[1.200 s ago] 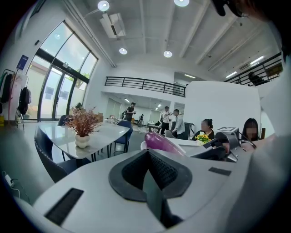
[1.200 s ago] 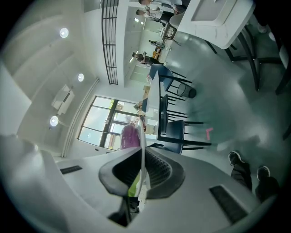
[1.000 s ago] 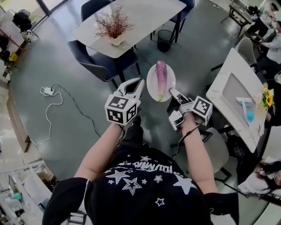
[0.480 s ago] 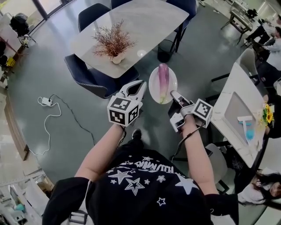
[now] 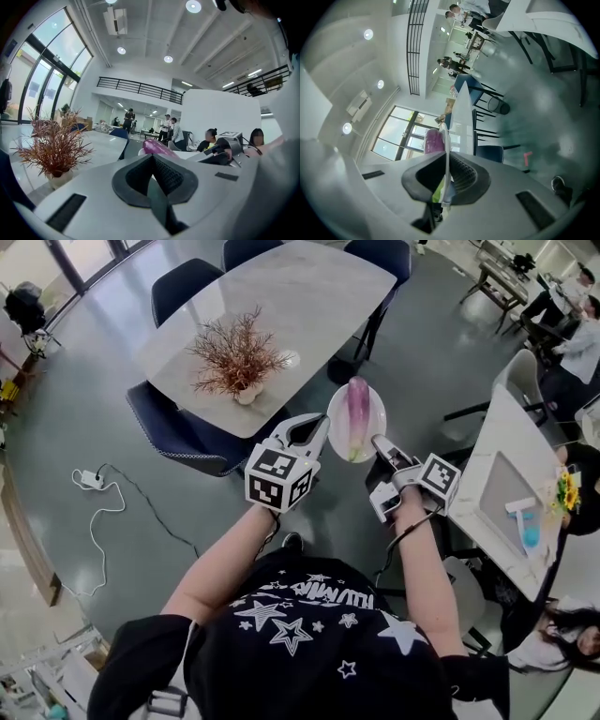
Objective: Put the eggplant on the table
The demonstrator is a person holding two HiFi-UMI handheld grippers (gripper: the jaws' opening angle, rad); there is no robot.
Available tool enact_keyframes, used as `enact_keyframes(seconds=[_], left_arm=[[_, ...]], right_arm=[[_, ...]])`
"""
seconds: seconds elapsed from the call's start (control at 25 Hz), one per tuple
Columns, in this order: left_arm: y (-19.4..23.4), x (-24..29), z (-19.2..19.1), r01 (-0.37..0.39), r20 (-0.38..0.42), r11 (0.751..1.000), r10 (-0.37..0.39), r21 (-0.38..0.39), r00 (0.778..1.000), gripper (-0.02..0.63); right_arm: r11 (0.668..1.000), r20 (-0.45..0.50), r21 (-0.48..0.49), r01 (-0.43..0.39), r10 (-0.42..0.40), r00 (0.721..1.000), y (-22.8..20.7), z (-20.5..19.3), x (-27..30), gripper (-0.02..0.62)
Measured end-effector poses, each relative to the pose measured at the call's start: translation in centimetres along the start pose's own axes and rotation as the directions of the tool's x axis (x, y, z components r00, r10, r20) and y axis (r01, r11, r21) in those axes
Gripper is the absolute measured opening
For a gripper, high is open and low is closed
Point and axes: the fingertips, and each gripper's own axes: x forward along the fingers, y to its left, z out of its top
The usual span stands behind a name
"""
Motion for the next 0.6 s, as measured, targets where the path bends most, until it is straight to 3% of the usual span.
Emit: enact_keyframes(seconds=[0.28, 0.6], left_arm=[[1.5, 3.1, 1.3, 0.046, 0.000, 0.999, -0.046, 0.009, 0.999, 0.008], [2.6, 6.1, 2.1, 0.029, 0.020, 1.000, -0.029, 0.006, 0.999, 0.008]], right_arm=[[0.999, 0.069, 0.031, 0.009, -0.012, 0.998, -0.2, 2.9, 1.8, 0.021], [0.999, 0.058, 0.037, -0.013, 0.011, 0.998, -0.6, 5.8, 4.4, 0.021]])
